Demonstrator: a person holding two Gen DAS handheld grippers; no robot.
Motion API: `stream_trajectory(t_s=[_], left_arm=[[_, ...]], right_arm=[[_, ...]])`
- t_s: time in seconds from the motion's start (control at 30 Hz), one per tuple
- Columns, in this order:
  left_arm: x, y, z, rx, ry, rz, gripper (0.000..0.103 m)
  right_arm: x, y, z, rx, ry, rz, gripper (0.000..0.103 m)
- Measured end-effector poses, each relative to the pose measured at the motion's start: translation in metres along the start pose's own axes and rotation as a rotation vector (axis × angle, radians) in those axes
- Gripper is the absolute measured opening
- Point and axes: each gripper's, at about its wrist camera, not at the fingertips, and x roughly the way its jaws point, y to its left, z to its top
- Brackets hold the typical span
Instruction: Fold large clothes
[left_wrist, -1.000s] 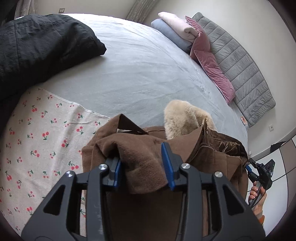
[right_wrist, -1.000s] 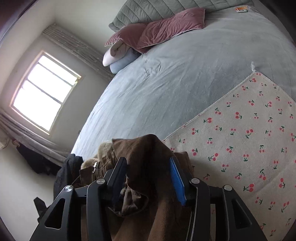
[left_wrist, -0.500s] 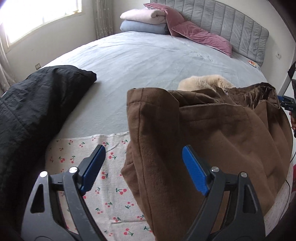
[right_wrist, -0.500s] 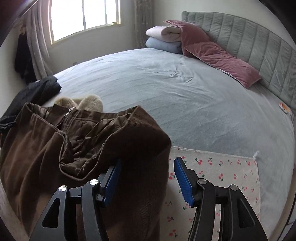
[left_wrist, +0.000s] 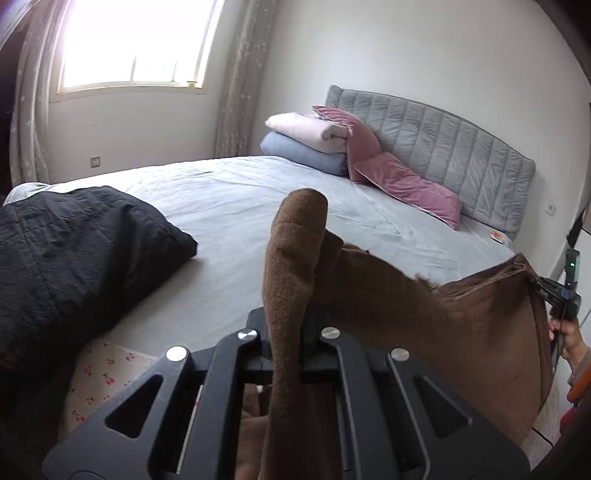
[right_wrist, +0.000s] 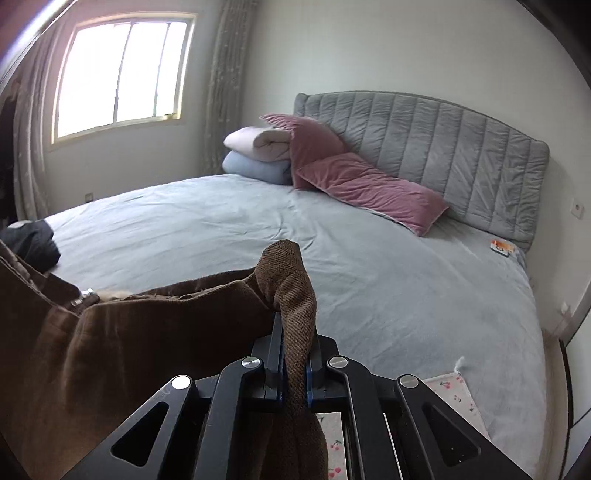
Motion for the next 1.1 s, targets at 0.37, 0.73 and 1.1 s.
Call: stream_trajectory(t_s=[0.37,0.73,1.1], left_arm=[[0.156,0.003,-0.05,0.143,0.322,0.329,0.028],[0.073,0.039,-0.025,-0.07,0.362,0.152,0.067],[0.048,0.023,-0.083,-0.094,0.429,0.136,0.013]], right_arm=[[0.133,0.043,-0.03,-0.178,0.309,-0.276,0.022],[0.047,0.023,-0.017,-0.05,0.305,0.014,0.075],[0.063,0.033,-0.054,-0.101,0.409,-0.236,0.004]])
